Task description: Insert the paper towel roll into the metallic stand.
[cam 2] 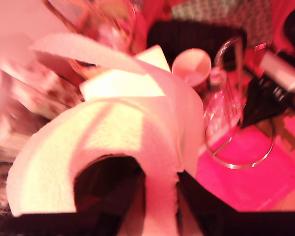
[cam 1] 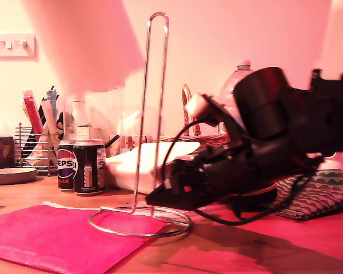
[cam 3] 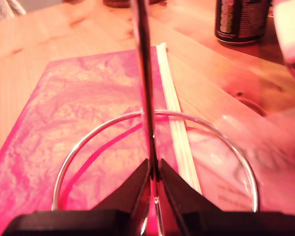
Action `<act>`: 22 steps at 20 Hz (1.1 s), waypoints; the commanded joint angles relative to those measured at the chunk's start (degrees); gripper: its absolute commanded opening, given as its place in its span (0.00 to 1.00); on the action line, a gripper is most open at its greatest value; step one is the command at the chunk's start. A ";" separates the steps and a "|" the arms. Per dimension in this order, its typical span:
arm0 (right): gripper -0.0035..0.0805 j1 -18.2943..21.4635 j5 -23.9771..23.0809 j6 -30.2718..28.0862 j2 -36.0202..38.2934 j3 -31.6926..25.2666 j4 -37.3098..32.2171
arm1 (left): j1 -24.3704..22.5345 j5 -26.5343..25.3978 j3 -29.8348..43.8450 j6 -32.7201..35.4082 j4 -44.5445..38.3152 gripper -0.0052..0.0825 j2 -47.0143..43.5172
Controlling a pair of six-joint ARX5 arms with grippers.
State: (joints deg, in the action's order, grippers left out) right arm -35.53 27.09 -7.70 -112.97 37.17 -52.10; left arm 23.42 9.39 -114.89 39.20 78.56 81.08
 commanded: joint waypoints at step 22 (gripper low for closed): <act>0.03 -2.71 -2.19 -5.86 -1.64 3.56 11.28 | -0.04 7.50 -10.95 -9.60 -0.35 0.03 -6.88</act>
State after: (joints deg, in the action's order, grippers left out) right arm -37.65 25.08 -13.65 -113.01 41.89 -42.94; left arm 23.42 16.51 -125.34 30.48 79.31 74.43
